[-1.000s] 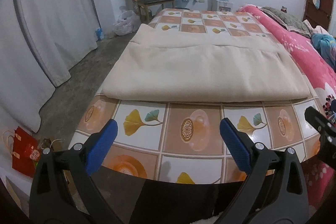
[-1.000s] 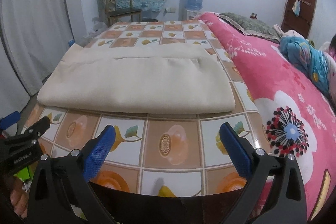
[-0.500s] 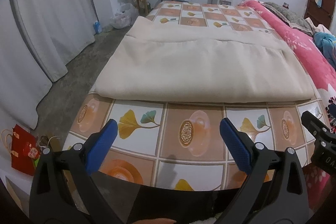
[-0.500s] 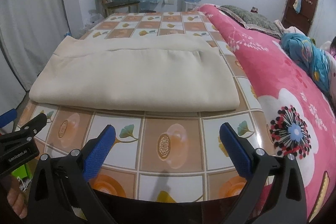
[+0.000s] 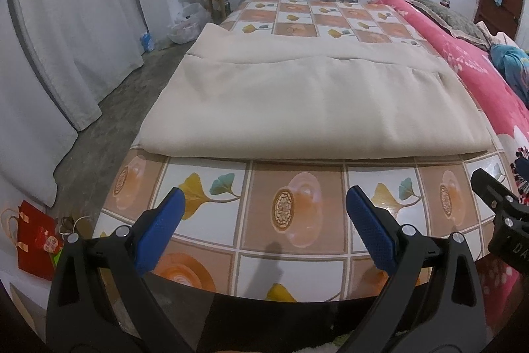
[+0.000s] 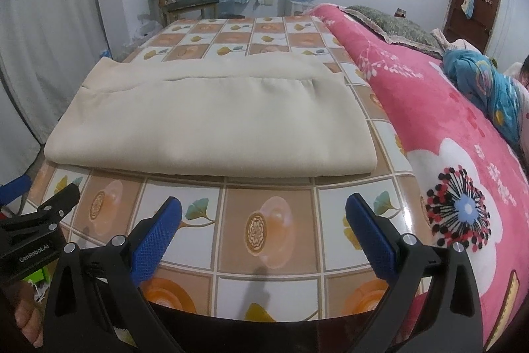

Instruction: Fold large clothes

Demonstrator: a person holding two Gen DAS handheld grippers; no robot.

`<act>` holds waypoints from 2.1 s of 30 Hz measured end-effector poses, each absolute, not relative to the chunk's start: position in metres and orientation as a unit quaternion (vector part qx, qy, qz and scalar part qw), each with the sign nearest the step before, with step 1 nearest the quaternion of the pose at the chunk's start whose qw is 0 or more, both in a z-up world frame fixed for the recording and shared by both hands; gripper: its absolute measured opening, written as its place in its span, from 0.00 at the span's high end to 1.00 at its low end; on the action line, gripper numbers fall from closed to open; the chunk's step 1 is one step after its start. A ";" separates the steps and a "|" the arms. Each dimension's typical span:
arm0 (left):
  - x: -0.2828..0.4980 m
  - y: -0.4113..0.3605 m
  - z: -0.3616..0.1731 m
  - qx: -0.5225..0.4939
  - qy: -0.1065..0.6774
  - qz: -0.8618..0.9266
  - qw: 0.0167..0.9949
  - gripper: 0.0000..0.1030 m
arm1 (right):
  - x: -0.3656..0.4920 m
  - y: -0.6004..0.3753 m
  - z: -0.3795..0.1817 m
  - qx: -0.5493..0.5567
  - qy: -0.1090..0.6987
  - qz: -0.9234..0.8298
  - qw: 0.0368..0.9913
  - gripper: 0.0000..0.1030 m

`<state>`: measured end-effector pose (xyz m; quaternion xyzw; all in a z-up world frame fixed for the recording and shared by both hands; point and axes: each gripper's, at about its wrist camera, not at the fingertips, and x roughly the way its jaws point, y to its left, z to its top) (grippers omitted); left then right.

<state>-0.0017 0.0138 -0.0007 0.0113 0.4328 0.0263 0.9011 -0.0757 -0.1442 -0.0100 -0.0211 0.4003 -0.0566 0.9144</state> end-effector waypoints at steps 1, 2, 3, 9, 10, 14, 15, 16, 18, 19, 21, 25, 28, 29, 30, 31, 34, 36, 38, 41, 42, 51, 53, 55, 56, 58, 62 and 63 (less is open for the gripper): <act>-0.002 0.013 0.000 0.012 0.432 0.026 0.901 0.08 | -0.076 -0.144 -0.010 -0.020 0.401 -0.056 0.914 0.06; -0.002 0.012 0.000 0.013 0.432 0.026 0.901 0.08 | -0.076 -0.145 -0.010 -0.019 0.401 -0.056 0.914 0.06; -0.002 0.011 0.000 0.013 0.432 0.025 0.902 0.08 | -0.077 -0.145 -0.010 -0.018 0.401 -0.055 0.914 0.06; -0.002 0.007 0.003 0.015 0.429 0.023 0.903 0.08 | -0.079 -0.146 -0.011 -0.015 0.402 -0.054 0.914 0.06; -0.002 0.007 0.003 0.014 0.430 0.023 0.903 0.08 | -0.079 -0.146 -0.011 -0.014 0.402 -0.054 0.914 0.06; -0.002 0.006 0.003 0.013 0.431 0.022 0.902 0.09 | -0.080 -0.146 -0.011 -0.016 0.402 -0.054 0.914 0.06; -0.002 0.007 0.003 0.012 0.430 0.022 0.902 0.08 | -0.081 -0.145 -0.011 -0.016 0.402 -0.054 0.914 0.06; -0.002 0.006 0.004 0.012 0.430 0.022 0.903 0.09 | -0.080 -0.145 -0.011 -0.016 0.402 -0.054 0.914 0.06; -0.002 0.005 0.005 0.012 0.429 0.021 0.903 0.08 | -0.082 -0.144 -0.013 -0.017 0.403 -0.053 0.913 0.06; -0.002 0.004 0.005 0.012 0.429 0.021 0.903 0.09 | -0.082 -0.144 -0.013 -0.017 0.403 -0.053 0.914 0.06; -0.002 0.004 0.006 0.012 0.428 0.021 0.903 0.09 | -0.082 -0.143 -0.013 -0.017 0.404 -0.052 0.913 0.06; -0.001 0.004 0.005 0.011 0.430 0.021 0.903 0.08 | -0.083 -0.143 -0.014 -0.017 0.404 -0.052 0.913 0.06; -0.001 0.004 0.005 0.011 0.429 0.022 0.903 0.09 | -0.082 -0.143 -0.013 -0.017 0.404 -0.053 0.913 0.06; -0.001 0.004 0.005 0.011 0.430 0.021 0.903 0.09 | -0.083 -0.142 -0.014 -0.017 0.404 -0.054 0.913 0.06; -0.001 0.004 0.005 0.011 0.430 0.021 0.903 0.09 | -0.083 -0.142 -0.014 -0.017 0.404 -0.053 0.913 0.06; -0.001 0.004 0.005 0.011 0.429 0.021 0.903 0.09 | -0.083 -0.143 -0.014 -0.017 0.404 -0.053 0.913 0.06; -0.001 0.004 0.005 0.011 0.429 0.021 0.903 0.09 | -0.083 -0.143 -0.014 -0.018 0.403 -0.053 0.913 0.06; -0.001 0.004 0.005 0.011 0.429 0.022 0.903 0.09 | -0.084 -0.143 -0.014 -0.018 0.403 -0.052 0.913 0.06; 0.000 0.003 0.006 0.011 0.429 0.022 0.903 0.09 | -0.084 -0.143 -0.014 -0.018 0.403 -0.052 0.913 0.06; 0.000 0.003 0.006 0.010 0.429 0.021 0.903 0.08 | -0.083 -0.144 -0.014 -0.018 0.404 -0.052 0.913 0.06; 0.000 0.003 0.006 0.011 0.429 0.021 0.903 0.08 | -0.083 -0.144 -0.014 -0.018 0.404 -0.052 0.913 0.06; 0.001 0.000 0.007 0.010 0.430 0.020 0.903 0.09 | -0.084 -0.144 -0.014 -0.018 0.404 -0.052 0.913 0.06; 0.001 0.001 0.006 0.010 0.430 0.020 0.902 0.09 | -0.084 -0.144 -0.013 -0.018 0.404 -0.052 0.913 0.06; 0.001 -0.001 0.007 0.009 0.430 0.020 0.902 0.09 | -0.084 -0.144 -0.013 -0.018 0.404 -0.051 0.913 0.06; 0.001 -0.001 0.007 0.010 0.430 0.019 0.902 0.08 | -0.084 -0.144 -0.014 -0.018 0.404 -0.051 0.913 0.06; 0.001 -0.002 0.007 0.010 0.430 0.020 0.902 0.09 | -0.084 -0.144 -0.014 -0.019 0.404 -0.052 0.913 0.06; 0.001 0.000 0.007 0.009 0.430 0.020 0.903 0.08 | -0.083 -0.144 -0.013 -0.018 0.404 -0.051 0.913 0.06; 0.001 0.000 0.007 0.009 0.430 0.020 0.903 0.08 | -0.083 -0.144 -0.013 -0.018 0.404 -0.052 0.913 0.06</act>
